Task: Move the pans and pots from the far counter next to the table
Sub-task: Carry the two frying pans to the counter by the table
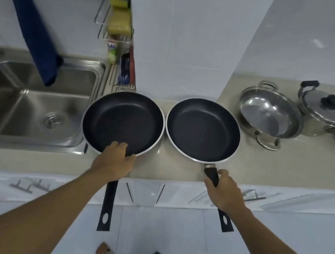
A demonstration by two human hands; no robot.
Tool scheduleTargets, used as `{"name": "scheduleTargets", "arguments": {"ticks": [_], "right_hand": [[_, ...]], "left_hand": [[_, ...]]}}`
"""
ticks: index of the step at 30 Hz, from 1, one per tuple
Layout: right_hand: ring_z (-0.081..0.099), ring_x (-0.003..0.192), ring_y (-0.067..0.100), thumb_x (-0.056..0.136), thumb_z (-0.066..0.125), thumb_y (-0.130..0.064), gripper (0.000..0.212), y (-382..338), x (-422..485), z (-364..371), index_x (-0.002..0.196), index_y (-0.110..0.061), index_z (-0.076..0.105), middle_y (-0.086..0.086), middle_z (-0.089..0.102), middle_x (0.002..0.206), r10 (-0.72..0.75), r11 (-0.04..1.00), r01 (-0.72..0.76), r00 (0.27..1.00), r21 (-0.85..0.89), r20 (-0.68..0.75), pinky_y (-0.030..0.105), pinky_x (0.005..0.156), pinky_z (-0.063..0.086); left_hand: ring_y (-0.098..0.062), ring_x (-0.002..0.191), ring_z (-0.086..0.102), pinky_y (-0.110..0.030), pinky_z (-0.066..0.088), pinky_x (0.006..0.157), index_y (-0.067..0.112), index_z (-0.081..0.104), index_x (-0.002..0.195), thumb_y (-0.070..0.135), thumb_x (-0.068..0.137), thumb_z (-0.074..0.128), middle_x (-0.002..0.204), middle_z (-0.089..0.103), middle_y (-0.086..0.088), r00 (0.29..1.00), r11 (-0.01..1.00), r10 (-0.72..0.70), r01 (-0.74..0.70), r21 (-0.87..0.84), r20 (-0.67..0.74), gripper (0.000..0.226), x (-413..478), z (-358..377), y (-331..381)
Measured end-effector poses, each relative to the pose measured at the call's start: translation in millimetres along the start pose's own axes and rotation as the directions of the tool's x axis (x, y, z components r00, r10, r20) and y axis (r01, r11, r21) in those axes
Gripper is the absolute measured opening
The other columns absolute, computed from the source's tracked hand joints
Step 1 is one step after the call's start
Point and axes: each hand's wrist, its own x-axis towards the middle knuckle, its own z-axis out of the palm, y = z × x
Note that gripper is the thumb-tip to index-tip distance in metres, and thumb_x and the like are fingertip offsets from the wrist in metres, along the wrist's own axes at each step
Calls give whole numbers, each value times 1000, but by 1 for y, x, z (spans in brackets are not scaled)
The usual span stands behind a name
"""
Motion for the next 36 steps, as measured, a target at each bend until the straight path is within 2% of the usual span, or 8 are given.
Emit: {"name": "scheduleTargets", "arguments": {"ticks": [5, 8, 12, 15, 18, 21, 26, 36], "right_hand": [[68, 82, 32, 98, 50, -49, 42, 5, 13, 20, 119, -13, 44, 12, 65, 96, 97, 955, -109, 994, 275, 58, 45, 75, 57], [71, 66, 28, 100, 47, -46, 36, 5, 21, 23, 115, -13, 49, 12, 68, 93, 183, 877, -214, 977, 430, 112, 38, 63, 60], [60, 60, 23, 100, 46, -48, 41, 11, 27, 31, 110, -10, 56, 12, 68, 84, 179, 879, -208, 978, 430, 108, 28, 49, 45], [56, 59, 22, 100, 46, -49, 44, 12, 29, 34, 109, -7, 56, 11, 60, 79, 179, 877, -207, 978, 433, 104, 29, 51, 44], [63, 71, 26, 100, 44, -52, 47, 11, 28, 37, 108, -8, 57, 12, 63, 84, 174, 899, -184, 983, 397, 61, 36, 60, 54], [66, 85, 32, 98, 46, -55, 50, 15, 26, 41, 104, -8, 60, 13, 67, 90, 170, 909, -160, 985, 384, 9, 44, 76, 57], [61, 76, 22, 96, 47, -58, 52, 21, 22, 45, 98, -9, 63, 8, 65, 81, 164, 923, -135, 985, 360, -51, 36, 69, 48], [57, 68, 13, 95, 50, -58, 45, 13, 1, 47, 95, -14, 61, 0, 63, 75, 25, 958, 6, 994, 287, -104, 29, 60, 41]], "left_hand": [[-30, 115, 50, -48, 48, 92, 14, 47, 126, 37, 95, 48, 131, 42, -7, 994, 995, -62, 54, -86, -89, 38, -21, 32, -17], [-30, 113, 52, -47, 49, 94, 13, 41, 135, 28, 97, 49, 141, 35, -6, 989, 985, -33, 8, -170, -143, 41, -31, 47, -23], [-32, 97, 59, -45, 51, 89, 15, 30, 144, 24, 101, 47, 131, 38, -12, 975, 943, -152, 93, -321, -164, 46, -35, 60, -28], [-31, 98, 58, -49, 50, 91, 19, 24, 146, 21, 102, 45, 121, 51, -15, 973, 891, -201, 134, -434, -112, 48, -33, 62, -30], [-34, 104, 59, -40, 45, 87, 11, 20, 145, 23, 103, 44, 124, 57, -20, 956, 838, -282, 203, -507, -83, 50, -29, 63, -31], [-39, 99, 63, -43, 48, 79, 2, 35, 131, 36, 103, 40, 109, 61, -20, 927, 862, -365, 300, -408, -89, 44, -29, 65, -34], [-33, 82, 63, -46, 54, 73, 6, 50, 103, 53, 99, 37, 89, 63, -14, 917, 915, -361, 313, -256, -169, 49, -42, 55, -49], [-29, 80, 63, -45, 54, 73, 15, 55, 96, 56, 97, 42, 83, 64, -6, 907, 932, -327, 264, -249, -264, 43, -77, 30, -72]]}}
